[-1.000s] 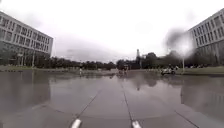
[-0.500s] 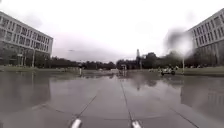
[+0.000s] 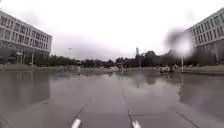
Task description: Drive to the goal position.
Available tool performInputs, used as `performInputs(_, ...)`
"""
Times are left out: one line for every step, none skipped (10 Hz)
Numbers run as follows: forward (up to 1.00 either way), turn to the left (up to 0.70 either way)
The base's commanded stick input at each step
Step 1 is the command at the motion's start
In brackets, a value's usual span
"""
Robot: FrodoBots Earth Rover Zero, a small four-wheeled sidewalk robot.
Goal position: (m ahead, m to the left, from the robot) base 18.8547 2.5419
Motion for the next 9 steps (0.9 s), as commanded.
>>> performInputs(0.70, 0.00)
performInputs(0.70, 0.00)
performInputs(0.70, 0.00)
performInputs(0.70, 0.00)
performInputs(0.70, 0.00)
performInputs(0.70, 0.00)
performInputs(0.70, 0.00)
performInputs(0.70, 0.00)
performInputs(0.70, 0.00)
